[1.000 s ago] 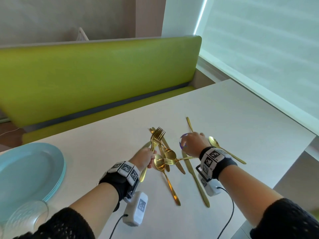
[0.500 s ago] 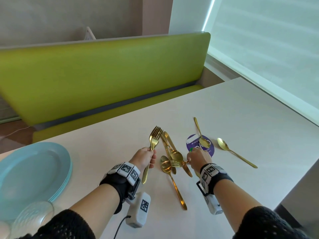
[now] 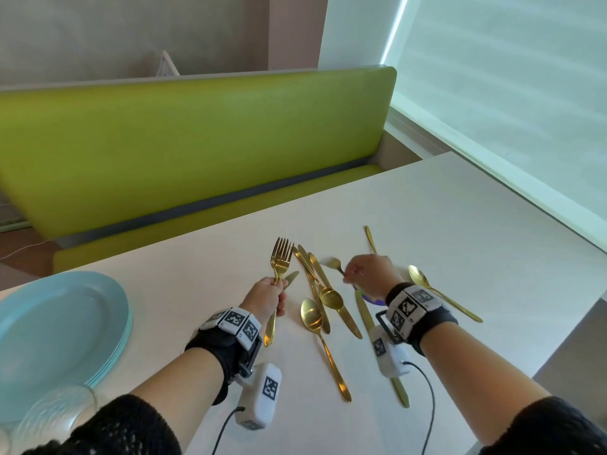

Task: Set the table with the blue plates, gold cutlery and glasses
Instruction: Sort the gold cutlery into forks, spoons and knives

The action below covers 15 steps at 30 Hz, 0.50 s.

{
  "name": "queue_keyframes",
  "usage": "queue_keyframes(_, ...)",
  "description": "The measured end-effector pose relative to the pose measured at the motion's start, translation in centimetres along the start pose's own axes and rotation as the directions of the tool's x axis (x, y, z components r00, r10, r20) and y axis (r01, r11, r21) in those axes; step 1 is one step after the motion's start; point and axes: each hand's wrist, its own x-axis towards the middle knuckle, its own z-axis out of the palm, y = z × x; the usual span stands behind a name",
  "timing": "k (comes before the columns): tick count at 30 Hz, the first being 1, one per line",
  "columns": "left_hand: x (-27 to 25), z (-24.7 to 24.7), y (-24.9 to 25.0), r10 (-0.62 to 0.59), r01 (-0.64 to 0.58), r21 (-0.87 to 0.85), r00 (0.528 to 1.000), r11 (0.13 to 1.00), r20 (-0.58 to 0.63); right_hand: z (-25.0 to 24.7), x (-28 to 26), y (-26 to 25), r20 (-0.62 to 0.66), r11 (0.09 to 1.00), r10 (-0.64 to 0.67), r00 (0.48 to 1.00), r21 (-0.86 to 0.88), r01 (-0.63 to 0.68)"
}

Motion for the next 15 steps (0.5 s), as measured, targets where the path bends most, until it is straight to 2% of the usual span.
queue_keyframes(3, -0.4, 0.4, 0.3, 0.002, -0.002, -0.004, 0.999, 1.000, 0.035, -0.3, -0.3, -2.1, 0.045, 0.933, 0.049, 0.998, 0.355, -0.062)
queue_keyframes(6, -0.8, 1.1, 0.5, -0.008, 0.009, -0.017, 0.998, 1.000, 0.064, 0.9, -0.7, -3.3, 0.218, 0.814, 0.094, 0.971, 0.545, -0.201)
queue_keyframes(9, -1.2, 1.5, 0.6, -0.025, 0.028, -0.032, 0.993, 0.999, 0.113, 2.7, -1.1, -3.9, 0.330, 0.710, 0.103, 0.938, 0.636, -0.302)
queue_keyframes(15, -2.1, 1.5, 0.8, -0.028, 0.036, -0.033, 0.977, 0.999, 0.209, 4.5, -1.8, -4.6, 0.302, 0.699, 0.133, 0.944, 0.646, -0.305)
